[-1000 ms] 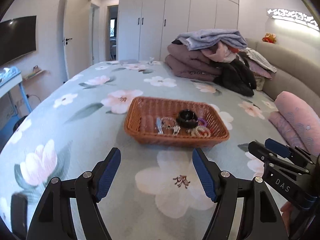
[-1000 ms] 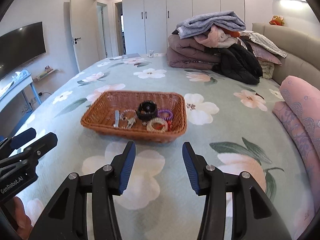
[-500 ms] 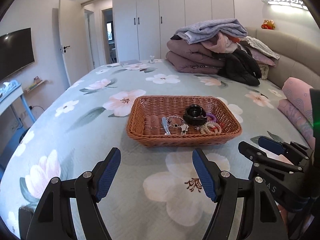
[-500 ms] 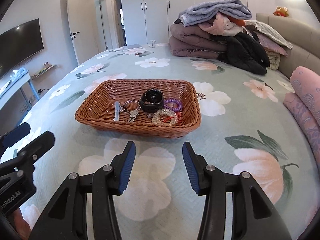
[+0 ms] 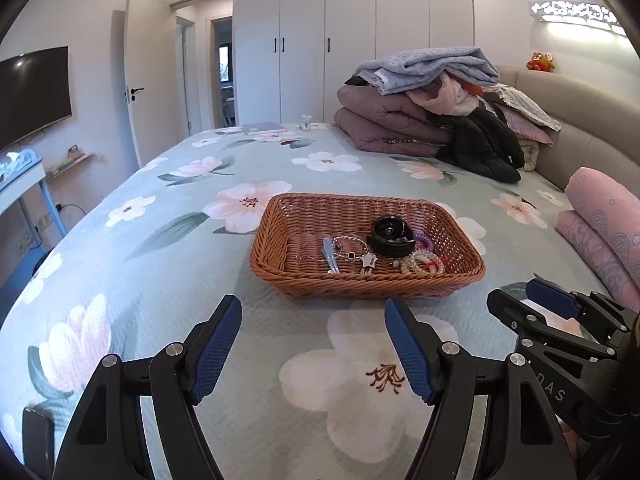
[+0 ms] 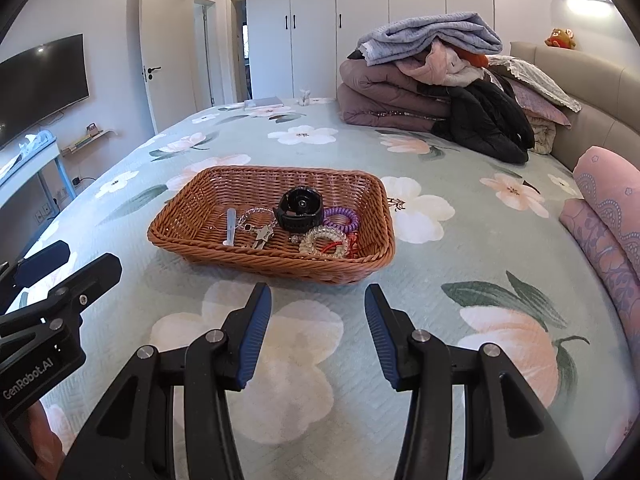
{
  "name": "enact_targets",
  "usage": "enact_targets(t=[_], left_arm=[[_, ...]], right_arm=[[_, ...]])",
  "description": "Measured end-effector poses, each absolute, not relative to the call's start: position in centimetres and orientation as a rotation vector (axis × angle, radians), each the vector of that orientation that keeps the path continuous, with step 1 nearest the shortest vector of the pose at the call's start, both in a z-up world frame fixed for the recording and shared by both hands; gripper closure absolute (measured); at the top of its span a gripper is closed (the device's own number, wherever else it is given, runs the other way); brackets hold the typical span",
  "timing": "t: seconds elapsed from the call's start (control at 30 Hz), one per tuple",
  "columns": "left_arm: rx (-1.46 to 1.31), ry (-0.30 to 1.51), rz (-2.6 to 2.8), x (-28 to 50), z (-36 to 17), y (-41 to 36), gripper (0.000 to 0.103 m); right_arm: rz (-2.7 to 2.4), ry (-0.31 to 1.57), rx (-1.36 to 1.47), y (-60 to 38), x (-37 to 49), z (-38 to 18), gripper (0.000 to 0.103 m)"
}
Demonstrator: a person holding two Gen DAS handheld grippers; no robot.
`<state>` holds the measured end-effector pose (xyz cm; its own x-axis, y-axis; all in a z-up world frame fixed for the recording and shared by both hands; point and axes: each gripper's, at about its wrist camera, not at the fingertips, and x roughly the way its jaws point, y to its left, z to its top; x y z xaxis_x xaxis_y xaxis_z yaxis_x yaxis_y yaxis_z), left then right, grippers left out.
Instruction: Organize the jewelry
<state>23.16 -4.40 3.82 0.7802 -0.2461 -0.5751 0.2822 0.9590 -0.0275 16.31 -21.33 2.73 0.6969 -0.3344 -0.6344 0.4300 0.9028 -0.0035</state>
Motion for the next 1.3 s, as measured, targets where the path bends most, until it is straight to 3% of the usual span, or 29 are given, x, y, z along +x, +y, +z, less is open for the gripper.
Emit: enact_targets(t=[1.3], left_arm=[[0.069, 0.614, -0.266, 22.9, 3.36, -4.18, 0.028]], right_arm=[[-0.419, 0.685, 0.145, -21.02, 16.45, 2.29, 0.052]])
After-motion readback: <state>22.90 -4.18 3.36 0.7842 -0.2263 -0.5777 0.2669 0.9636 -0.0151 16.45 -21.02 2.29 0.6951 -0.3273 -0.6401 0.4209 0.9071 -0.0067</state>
